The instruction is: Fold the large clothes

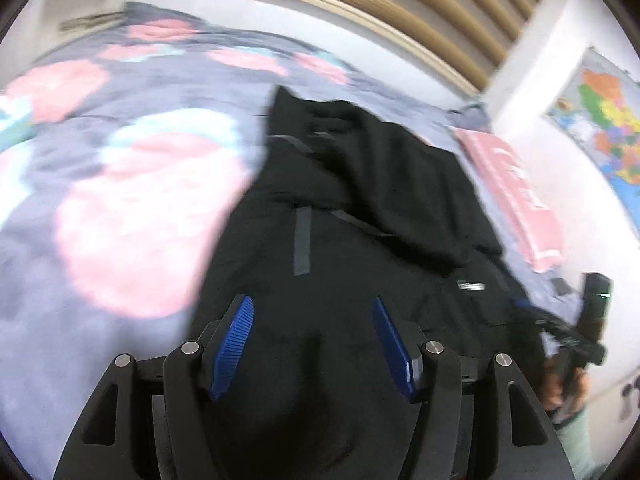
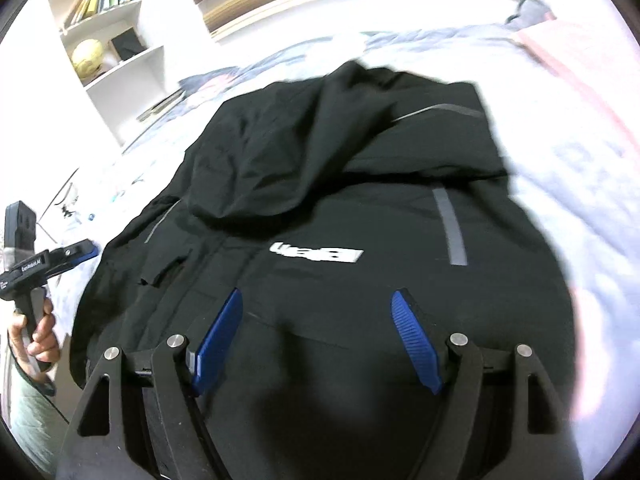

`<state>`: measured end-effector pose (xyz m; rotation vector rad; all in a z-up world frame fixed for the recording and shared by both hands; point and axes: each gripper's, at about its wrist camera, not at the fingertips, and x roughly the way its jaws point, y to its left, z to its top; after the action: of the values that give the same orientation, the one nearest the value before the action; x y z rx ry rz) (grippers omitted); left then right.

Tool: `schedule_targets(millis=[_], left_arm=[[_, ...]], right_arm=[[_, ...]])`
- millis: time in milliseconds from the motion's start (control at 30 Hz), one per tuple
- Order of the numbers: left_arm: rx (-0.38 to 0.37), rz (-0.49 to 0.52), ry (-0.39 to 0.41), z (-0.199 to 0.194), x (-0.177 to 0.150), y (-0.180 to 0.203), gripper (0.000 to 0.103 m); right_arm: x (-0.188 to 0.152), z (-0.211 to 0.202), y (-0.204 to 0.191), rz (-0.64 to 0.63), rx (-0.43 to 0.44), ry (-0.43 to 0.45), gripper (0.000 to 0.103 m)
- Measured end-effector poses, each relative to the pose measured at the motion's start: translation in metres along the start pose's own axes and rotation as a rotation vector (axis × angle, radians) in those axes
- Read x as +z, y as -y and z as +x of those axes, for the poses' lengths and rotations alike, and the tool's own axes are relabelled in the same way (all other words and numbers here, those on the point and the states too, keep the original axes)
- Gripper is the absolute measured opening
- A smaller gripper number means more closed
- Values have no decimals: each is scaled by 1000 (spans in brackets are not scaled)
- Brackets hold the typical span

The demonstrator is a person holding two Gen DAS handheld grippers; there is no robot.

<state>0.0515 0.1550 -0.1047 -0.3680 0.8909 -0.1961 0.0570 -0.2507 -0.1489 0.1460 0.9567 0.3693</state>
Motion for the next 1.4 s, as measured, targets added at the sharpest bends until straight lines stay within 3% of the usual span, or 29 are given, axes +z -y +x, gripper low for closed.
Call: schedule_targets(millis=[133, 233, 300, 367, 433, 633, 733, 767, 833, 933, 1000, 1067, 1133, 1200, 1267, 1400], left_arm=[[45, -74, -14, -10, -10, -45, 64], [50, -105, -64, -9, -20, -65, 64], [-9, -130, -122, 3, -28, -70, 64], [-15, -134, -140, 9, -35, -71, 64], [-18, -127, -130, 11, -37, -68, 64], [-157, -72, -110, 0, -40, -43, 64], [-199, -52, -105, -4, -42, -29, 64], [-208, -52, -105, -3, -42, -27, 64], [-199, -46, -108, -1, -43, -24, 64], [-93, 17, -125, 5, -47, -13, 64], [-116, 45, -129, 1, -49, -2, 64], [-210, 60, -117, -15, -49, 8, 64], [-242, 67, -113, -24, -50, 12, 64], [-204, 73, -133, -23, -58, 10, 64], [-120, 70, -186, -13, -74, 3, 64], [-148, -15, -222, -15, -107, -15, 64]], right_arm=[[-8, -30, 23, 0, -173, -3, 79], [-19, -44, 48, 46, -230, -16, 79], [-28, -51, 66, 103, -222, -18, 79], [-37, -57, 83, 161, -205, -21, 79], [-45, -58, 96, 207, -205, -39, 79], [-58, -60, 97, 224, -164, -76, 79], [-62, -60, 92, 202, -206, -107, 57], [-64, -61, 91, 213, -204, -114, 57], [-66, -59, 89, 238, -177, -134, 56], [-66, -61, 82, 236, -149, -153, 55], [-62, -68, 74, 241, -93, -151, 55], [-59, -81, 62, 223, -23, -133, 55], [-60, -92, 52, 194, 2, -126, 55], [-69, -93, 47, 164, -44, -156, 55], [-83, -86, 52, 171, -69, -196, 55], [-114, -75, 62, 231, -20, -265, 55]])
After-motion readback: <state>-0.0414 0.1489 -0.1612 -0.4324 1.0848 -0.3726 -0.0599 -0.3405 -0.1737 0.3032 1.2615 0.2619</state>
